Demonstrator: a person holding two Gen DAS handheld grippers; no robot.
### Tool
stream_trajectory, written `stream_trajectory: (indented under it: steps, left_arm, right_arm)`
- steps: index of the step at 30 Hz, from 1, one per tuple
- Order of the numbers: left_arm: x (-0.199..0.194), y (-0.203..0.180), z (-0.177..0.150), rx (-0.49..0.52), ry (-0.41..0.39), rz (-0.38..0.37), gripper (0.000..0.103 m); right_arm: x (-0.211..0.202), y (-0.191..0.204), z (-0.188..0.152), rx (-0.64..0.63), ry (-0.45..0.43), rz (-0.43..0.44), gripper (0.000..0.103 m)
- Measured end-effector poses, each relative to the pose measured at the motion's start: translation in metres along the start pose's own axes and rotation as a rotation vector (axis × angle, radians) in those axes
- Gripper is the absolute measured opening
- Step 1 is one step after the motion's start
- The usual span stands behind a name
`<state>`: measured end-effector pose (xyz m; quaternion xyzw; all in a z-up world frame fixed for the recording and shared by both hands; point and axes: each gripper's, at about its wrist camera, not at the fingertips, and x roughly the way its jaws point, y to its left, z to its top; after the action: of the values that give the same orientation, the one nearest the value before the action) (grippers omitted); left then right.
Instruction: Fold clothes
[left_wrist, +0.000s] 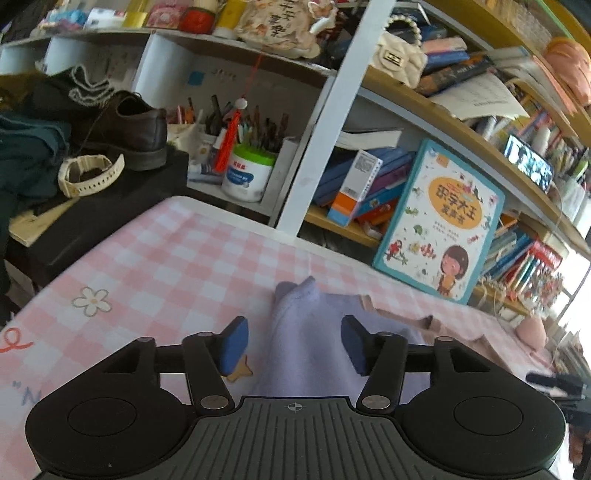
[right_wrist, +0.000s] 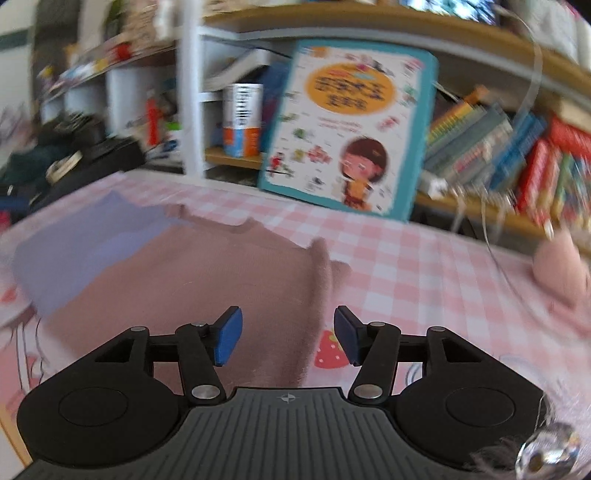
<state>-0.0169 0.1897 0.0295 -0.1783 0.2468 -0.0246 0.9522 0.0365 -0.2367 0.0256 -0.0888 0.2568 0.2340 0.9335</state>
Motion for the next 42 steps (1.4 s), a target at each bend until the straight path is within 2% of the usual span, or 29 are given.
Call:
stream_trajectory:
  steps: [3, 9, 12, 16, 19, 21, 23, 25, 26, 30, 34, 38, 42]
  left_arm:
    - [-0.011, -0.002, -0.005, -0.025, 0.038, 0.012, 0.066]
    - [-0.028, 0.004, -0.021, -0.12, 0.149, 0.052, 0.066]
    - [-0.034, 0.006, -0.031, -0.209, 0.18, 0.041, 0.066]
    - [-0.034, 0.009, -0.044, -0.345, 0.177, -0.008, 0.066]
    - [-0.029, 0.009, -0.05, -0.427, 0.169, -0.008, 0.066]
    - [-0.024, 0.01, -0.055, -0.486, 0.163, -0.005, 0.066]
    - [-0.019, 0.01, -0.059, -0.529, 0.163, 0.001, 0.066]
    - [-0.014, 0.011, -0.062, -0.564, 0.164, -0.002, 0.066]
    - [-0.012, 0.012, -0.064, -0.581, 0.164, -0.004, 0.066]
    - [-0.003, 0.014, -0.069, -0.643, 0.156, -0.005, 0.066]
    - [0.002, 0.019, -0.068, -0.682, 0.124, -0.004, 0.066]
    - [0.008, 0.015, -0.065, -0.653, 0.104, 0.015, 0.065]
    - [0.012, 0.011, -0.063, -0.625, 0.088, 0.028, 0.063]
  right_arm:
    - [-0.004, 0.004, 0.004, -0.059, -0.034, 0.038, 0.053]
    - [0.0, 0.002, 0.006, -0.123, -0.061, 0.183, 0.053]
    - [0.006, -0.002, 0.004, -0.125, -0.048, 0.237, 0.053]
    - [0.011, -0.01, -0.002, -0.098, -0.037, 0.299, 0.053]
    - [0.011, -0.02, -0.006, -0.047, -0.037, 0.323, 0.052]
    - [0.011, -0.027, -0.008, 0.003, -0.036, 0.319, 0.05]
    - [0.01, -0.035, -0.01, 0.065, -0.036, 0.298, 0.043]
    - [0.009, -0.043, -0.013, 0.121, -0.031, 0.281, 0.03]
    - [0.01, -0.046, -0.013, 0.14, -0.023, 0.277, 0.028]
    - [0.011, -0.046, -0.014, 0.136, -0.006, 0.287, 0.029]
    - [0.009, -0.035, -0.016, 0.053, -0.003, 0.277, 0.031]
    - [0.008, -0.025, -0.019, -0.032, -0.007, 0.25, 0.031]
    - [0.01, -0.021, -0.02, -0.062, -0.009, 0.233, 0.032]
